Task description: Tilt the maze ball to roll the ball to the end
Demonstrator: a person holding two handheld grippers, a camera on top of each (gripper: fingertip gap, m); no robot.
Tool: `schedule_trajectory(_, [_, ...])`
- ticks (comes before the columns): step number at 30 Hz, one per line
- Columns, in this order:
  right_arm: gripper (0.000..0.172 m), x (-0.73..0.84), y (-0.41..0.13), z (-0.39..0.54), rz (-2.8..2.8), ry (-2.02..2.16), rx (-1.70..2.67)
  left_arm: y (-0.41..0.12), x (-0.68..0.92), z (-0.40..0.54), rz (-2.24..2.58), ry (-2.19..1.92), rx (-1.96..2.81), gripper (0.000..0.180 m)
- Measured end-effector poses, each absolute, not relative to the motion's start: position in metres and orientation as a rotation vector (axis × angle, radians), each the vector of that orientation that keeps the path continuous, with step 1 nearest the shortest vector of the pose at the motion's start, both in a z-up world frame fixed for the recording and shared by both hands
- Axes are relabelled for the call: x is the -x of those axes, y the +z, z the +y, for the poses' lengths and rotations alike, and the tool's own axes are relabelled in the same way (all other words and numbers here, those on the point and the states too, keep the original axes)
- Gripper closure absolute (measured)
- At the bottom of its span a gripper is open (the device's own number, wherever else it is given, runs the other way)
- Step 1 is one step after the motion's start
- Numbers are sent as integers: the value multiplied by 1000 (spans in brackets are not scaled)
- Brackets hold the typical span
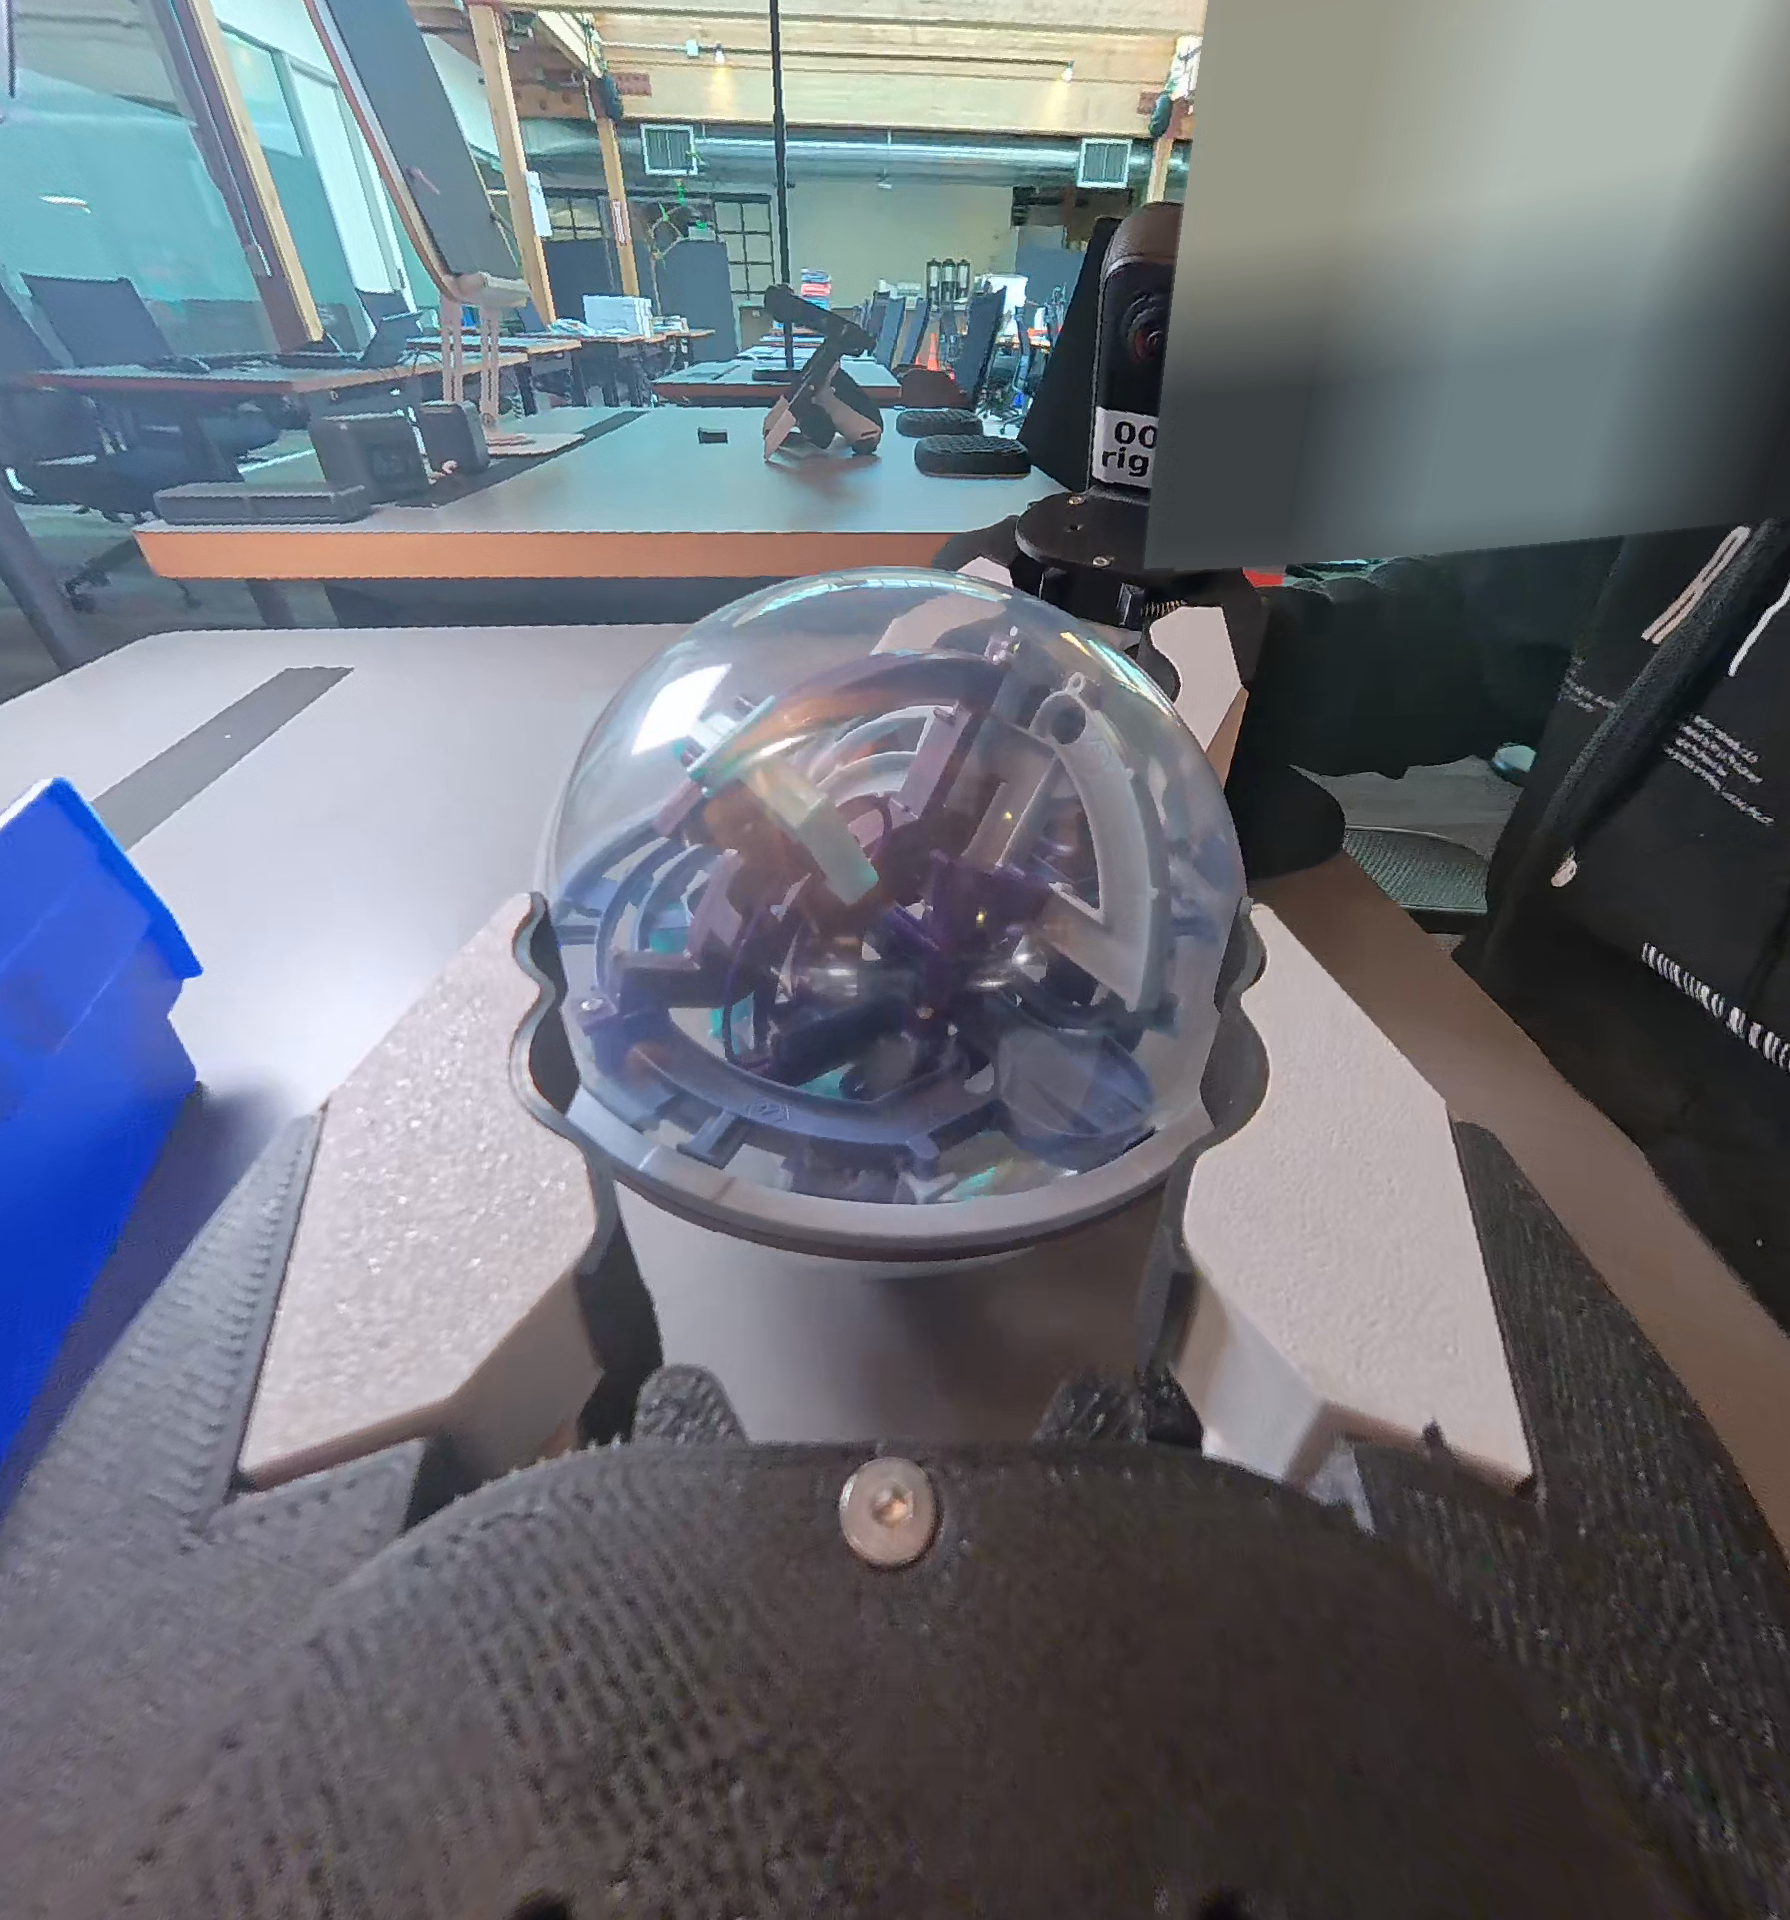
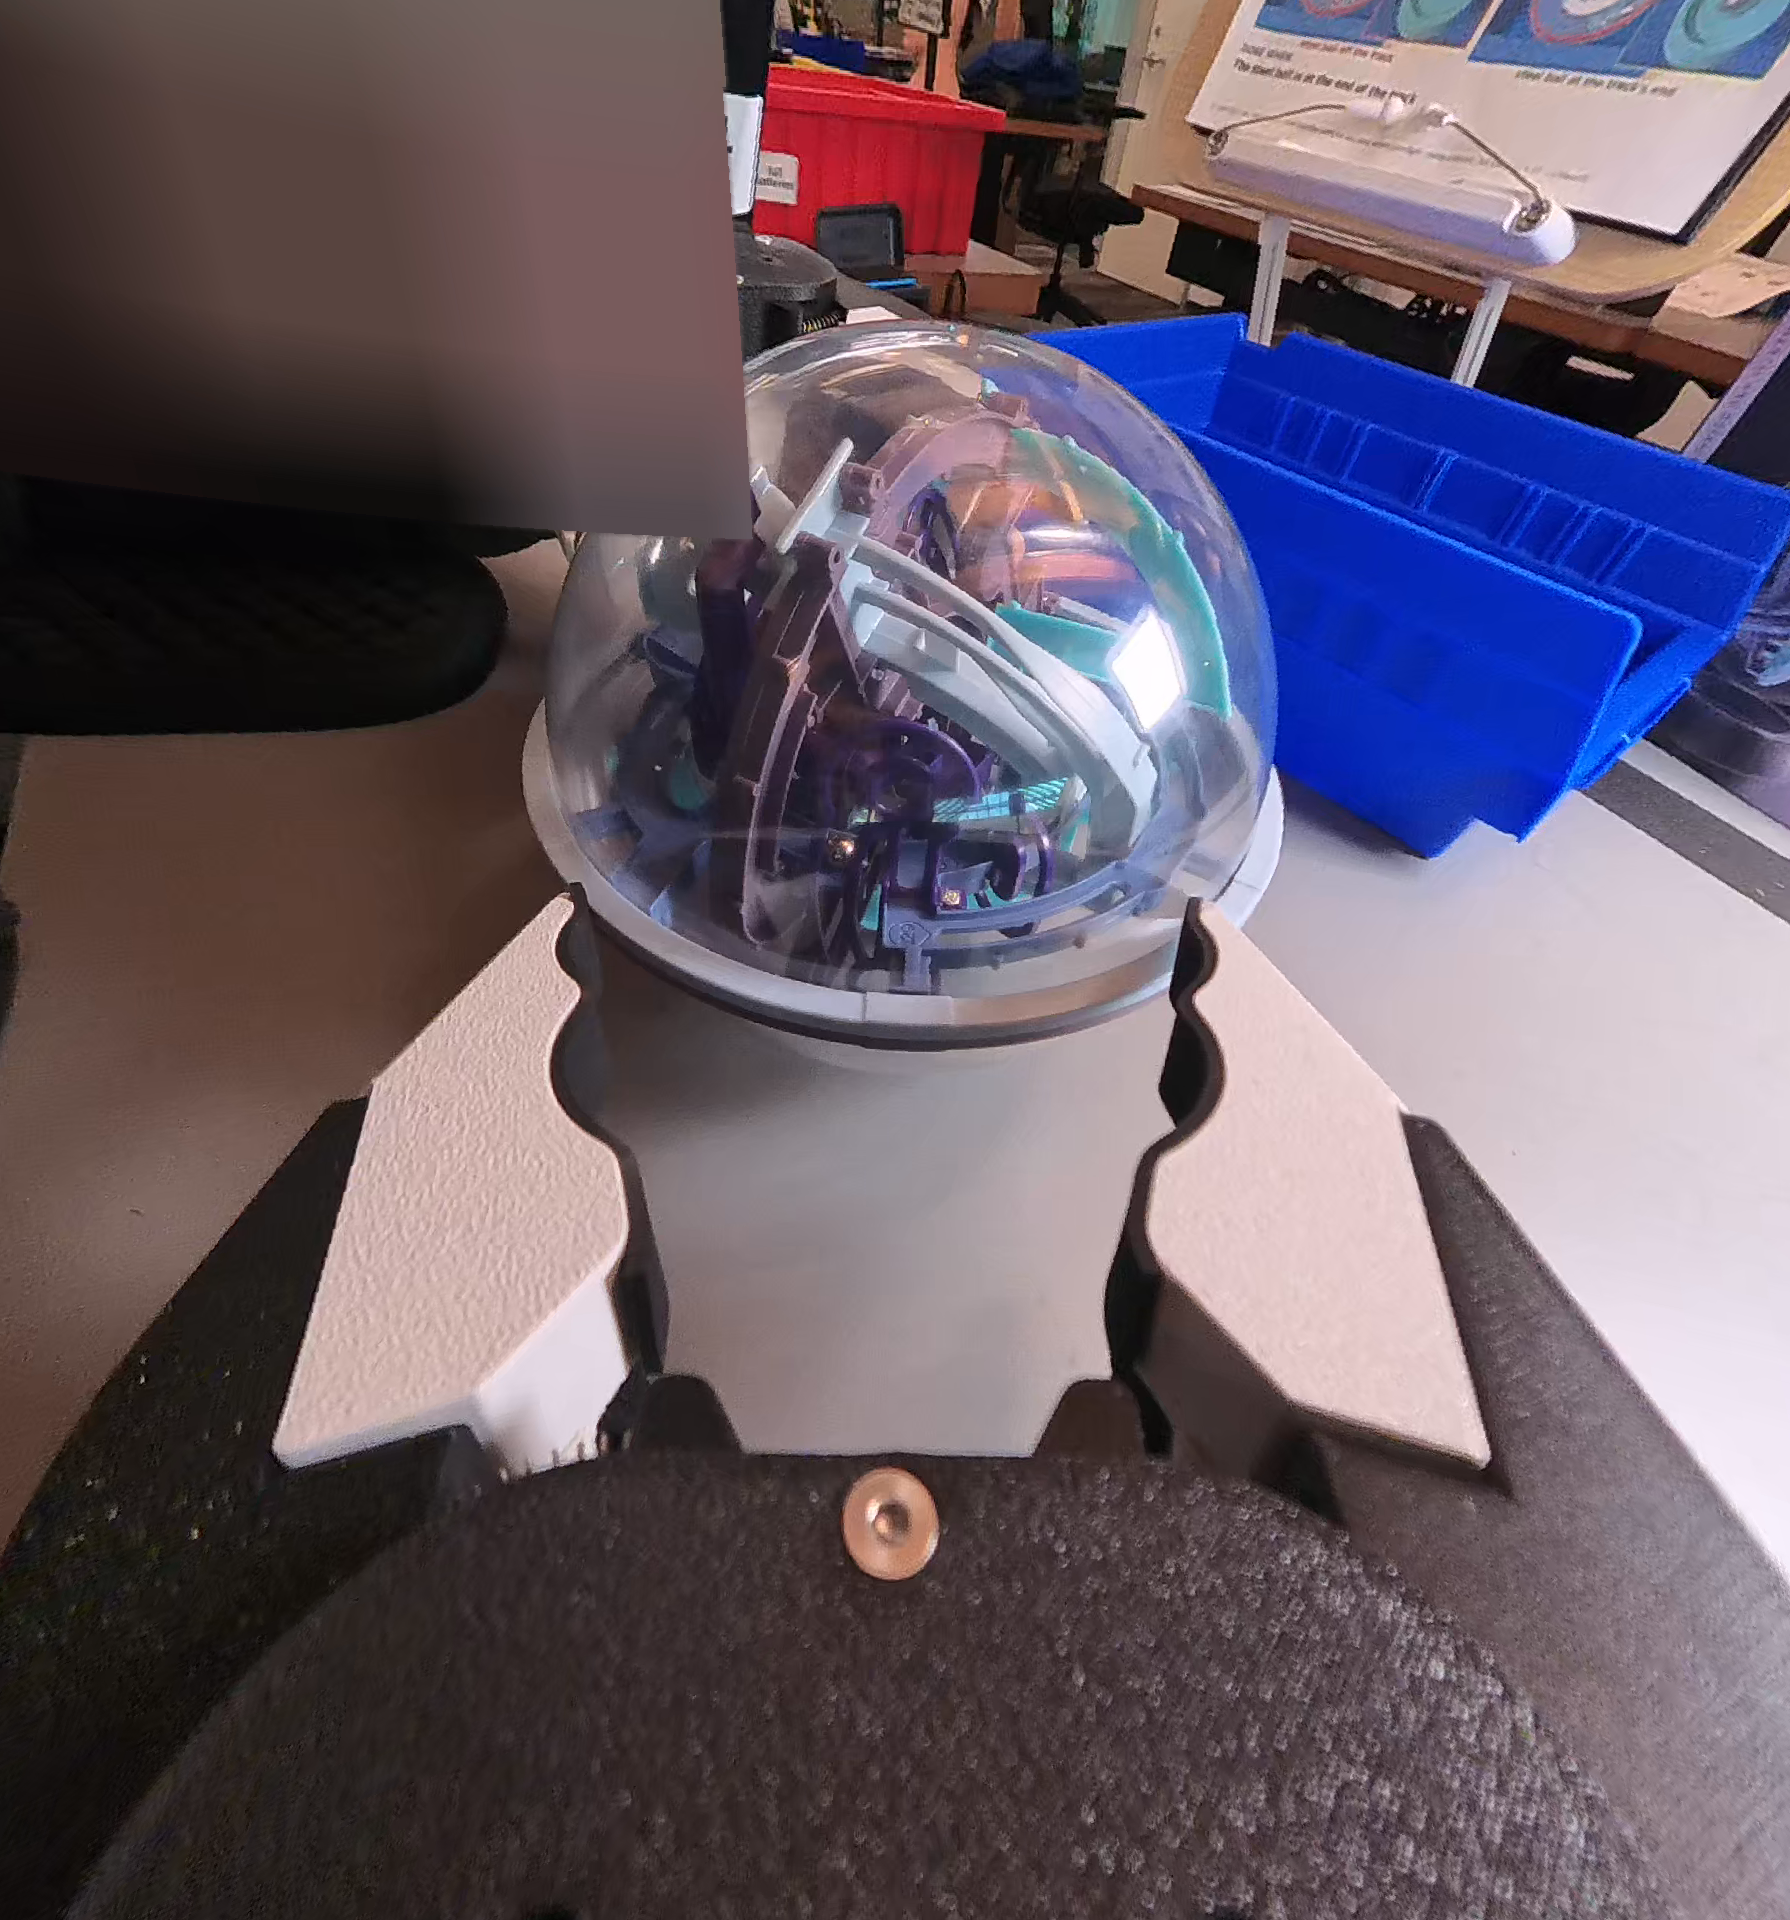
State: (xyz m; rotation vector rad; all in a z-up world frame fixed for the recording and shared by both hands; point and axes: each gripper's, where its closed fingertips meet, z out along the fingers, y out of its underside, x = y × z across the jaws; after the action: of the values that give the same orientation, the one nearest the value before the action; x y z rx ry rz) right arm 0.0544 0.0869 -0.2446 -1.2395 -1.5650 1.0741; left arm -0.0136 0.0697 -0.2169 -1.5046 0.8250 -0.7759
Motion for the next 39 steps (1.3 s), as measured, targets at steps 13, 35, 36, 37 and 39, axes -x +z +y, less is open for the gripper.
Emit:
schedule_trajectory(13, [64,-54,-242,79,-1580,1058,1161,-217,16,59,827,-756,1469,59])
schedule_trajectory(35, [65,-50,-247,91,-1549,1231,1335,-208,20,77,664,-882,1550,64])
schedule_trajectory(36, [65,-50,-246,91,-1549,1234,1337,-208,20,77,661,-883,1554,64])
schedule_trajectory(37, [65,-50,-246,91,-1548,1235,1339,-207,20,77,658,-884,1554,64])
schedule_trajectory(39, [65,-50,-246,91,-1547,1235,1339,-207,20,77,653,-887,1548,64])
